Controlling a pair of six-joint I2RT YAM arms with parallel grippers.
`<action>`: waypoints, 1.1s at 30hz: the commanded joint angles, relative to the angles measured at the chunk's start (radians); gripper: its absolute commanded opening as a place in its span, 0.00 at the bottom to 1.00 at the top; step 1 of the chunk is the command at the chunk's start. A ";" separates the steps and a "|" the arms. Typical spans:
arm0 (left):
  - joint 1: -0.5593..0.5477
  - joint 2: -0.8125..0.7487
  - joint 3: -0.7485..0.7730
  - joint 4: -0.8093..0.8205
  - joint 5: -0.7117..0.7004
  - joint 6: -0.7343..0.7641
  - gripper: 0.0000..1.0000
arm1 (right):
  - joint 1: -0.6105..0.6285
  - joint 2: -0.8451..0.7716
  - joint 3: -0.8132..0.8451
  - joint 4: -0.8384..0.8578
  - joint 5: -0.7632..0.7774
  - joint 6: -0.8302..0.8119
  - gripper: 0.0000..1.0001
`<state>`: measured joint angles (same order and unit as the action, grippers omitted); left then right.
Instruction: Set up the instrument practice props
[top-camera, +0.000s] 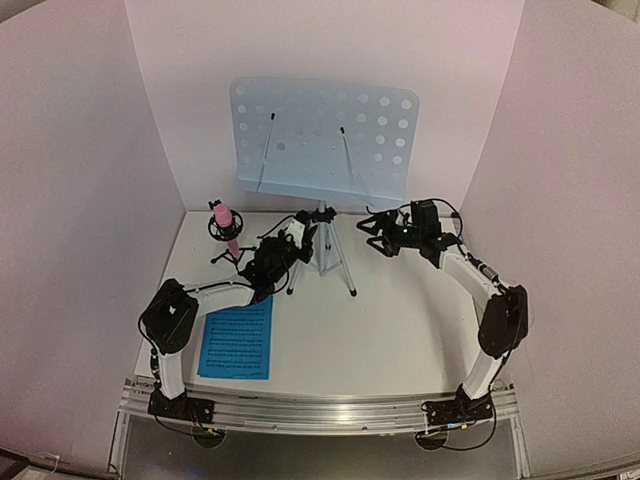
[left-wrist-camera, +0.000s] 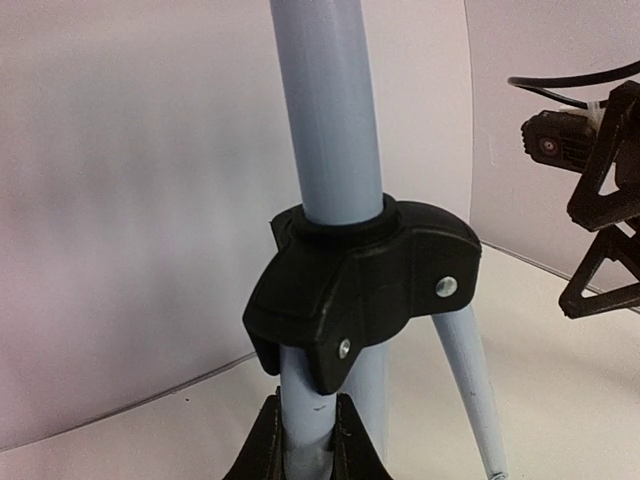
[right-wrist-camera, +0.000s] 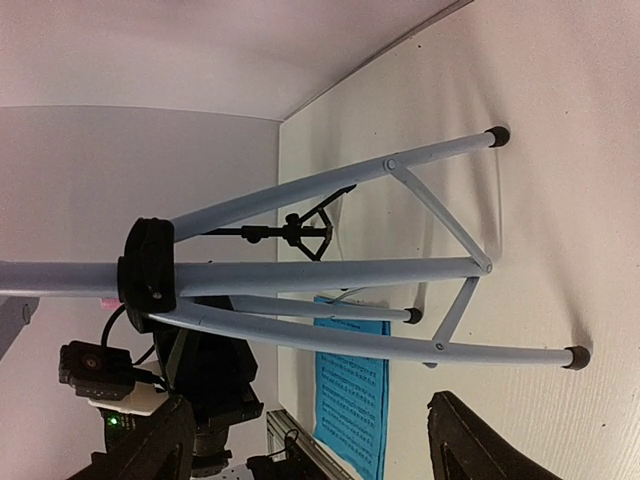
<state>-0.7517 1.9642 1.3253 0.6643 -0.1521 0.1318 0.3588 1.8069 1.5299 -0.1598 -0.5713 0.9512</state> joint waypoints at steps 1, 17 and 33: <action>0.010 0.039 0.045 0.040 -0.080 -0.025 0.00 | 0.004 0.008 0.028 -0.013 0.003 -0.032 0.78; -0.054 0.053 0.047 -0.047 -0.298 -0.154 0.00 | 0.003 -0.006 0.004 -0.014 0.007 -0.060 0.78; -0.055 0.058 0.028 -0.002 -0.124 -0.064 0.00 | 0.003 -0.051 -0.040 -0.014 0.020 -0.081 0.78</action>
<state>-0.7938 2.0022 1.3613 0.6758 -0.3490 0.1133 0.3588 1.8065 1.4989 -0.1786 -0.5695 0.8922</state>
